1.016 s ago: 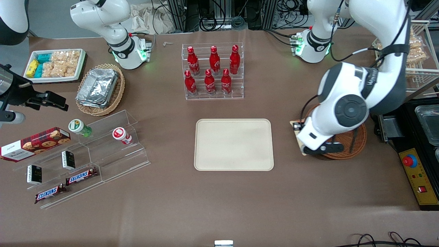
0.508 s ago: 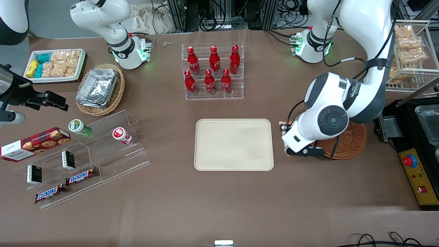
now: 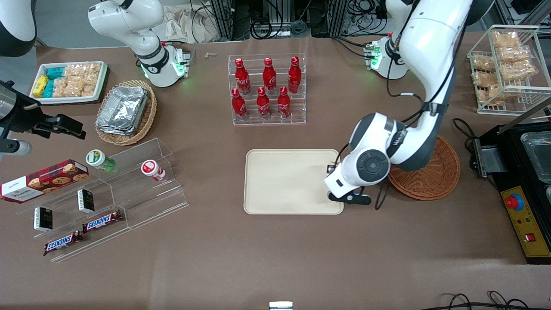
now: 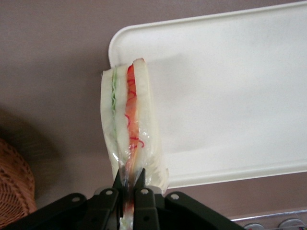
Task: Place sandwich from basket to tray
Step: 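Carry the sandwich over to the cream tray with the left gripper, then lower the sandwich onto the tray and open the left gripper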
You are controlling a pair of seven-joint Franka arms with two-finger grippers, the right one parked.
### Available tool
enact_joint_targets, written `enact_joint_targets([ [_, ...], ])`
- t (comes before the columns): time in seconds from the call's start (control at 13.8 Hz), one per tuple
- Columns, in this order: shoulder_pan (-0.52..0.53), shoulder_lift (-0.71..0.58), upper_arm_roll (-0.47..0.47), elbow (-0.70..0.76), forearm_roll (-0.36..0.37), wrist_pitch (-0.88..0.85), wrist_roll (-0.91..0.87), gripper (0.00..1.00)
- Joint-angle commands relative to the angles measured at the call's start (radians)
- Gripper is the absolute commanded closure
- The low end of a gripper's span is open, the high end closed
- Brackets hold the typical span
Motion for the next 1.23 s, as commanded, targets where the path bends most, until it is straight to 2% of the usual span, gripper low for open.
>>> enact_joint_targets([
  [0.0, -0.024, 0.042, 0.006, 0.034, 0.026, 0.041, -0.008, 1.0],
  [0.29, -0.029, 0.072, 0.006, 0.034, 0.021, 0.062, -0.013, 1.0],
  [0.36, -0.029, 0.075, 0.006, 0.034, 0.017, 0.064, -0.016, 0.95],
  [0.44, -0.03, 0.077, 0.006, 0.032, 0.011, 0.064, -0.024, 0.6],
  [0.51, -0.03, 0.083, 0.006, 0.032, 0.017, 0.064, -0.051, 0.12],
  [0.58, -0.03, 0.086, 0.005, 0.034, 0.02, 0.064, -0.065, 0.01],
  [0.87, -0.012, 0.06, 0.011, 0.034, 0.005, 0.042, -0.059, 0.01],
  [1.16, 0.077, -0.03, 0.011, 0.038, 0.015, -0.06, -0.041, 0.0],
])
